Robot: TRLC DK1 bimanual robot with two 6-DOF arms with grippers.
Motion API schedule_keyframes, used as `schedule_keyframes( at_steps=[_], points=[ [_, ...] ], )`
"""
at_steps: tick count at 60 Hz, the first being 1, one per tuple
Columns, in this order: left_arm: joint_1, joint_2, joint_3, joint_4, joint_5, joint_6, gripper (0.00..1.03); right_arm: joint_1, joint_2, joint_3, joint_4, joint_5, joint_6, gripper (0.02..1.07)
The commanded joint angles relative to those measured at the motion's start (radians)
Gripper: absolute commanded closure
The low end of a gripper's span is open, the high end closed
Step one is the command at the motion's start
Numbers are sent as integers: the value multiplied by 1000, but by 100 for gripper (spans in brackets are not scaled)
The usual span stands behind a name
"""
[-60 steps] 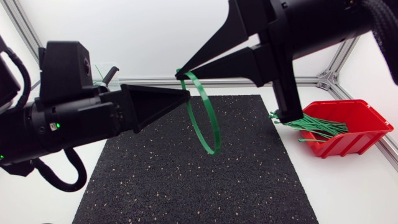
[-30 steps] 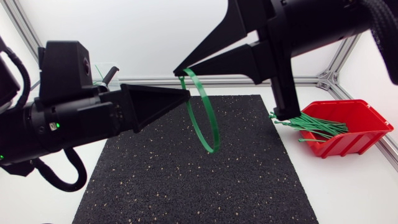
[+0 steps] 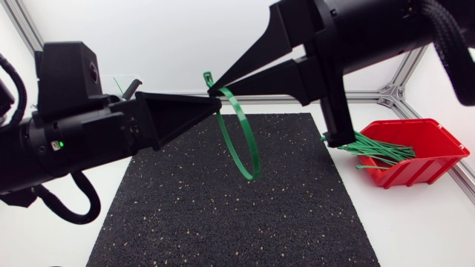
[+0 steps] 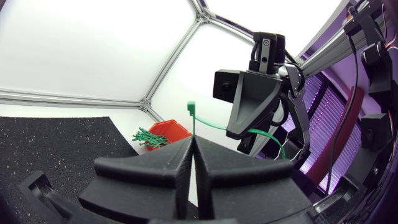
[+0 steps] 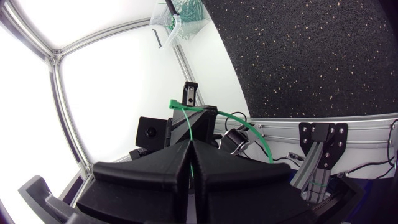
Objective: Take a green cable tie from the red box, thread the tail through the head to close it, then place it in the transparent bin on the left.
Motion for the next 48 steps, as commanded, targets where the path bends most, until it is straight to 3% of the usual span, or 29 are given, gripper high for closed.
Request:
schedule_keyframes(
  at_steps=[1,48],
  points=[
    [12,-5,-17,31,8,-21,100,-3,12,3,11,0,35,101],
    [35,11,-64,81,8,-67,100,9,36,23,34,-23,53,101]
  ],
)
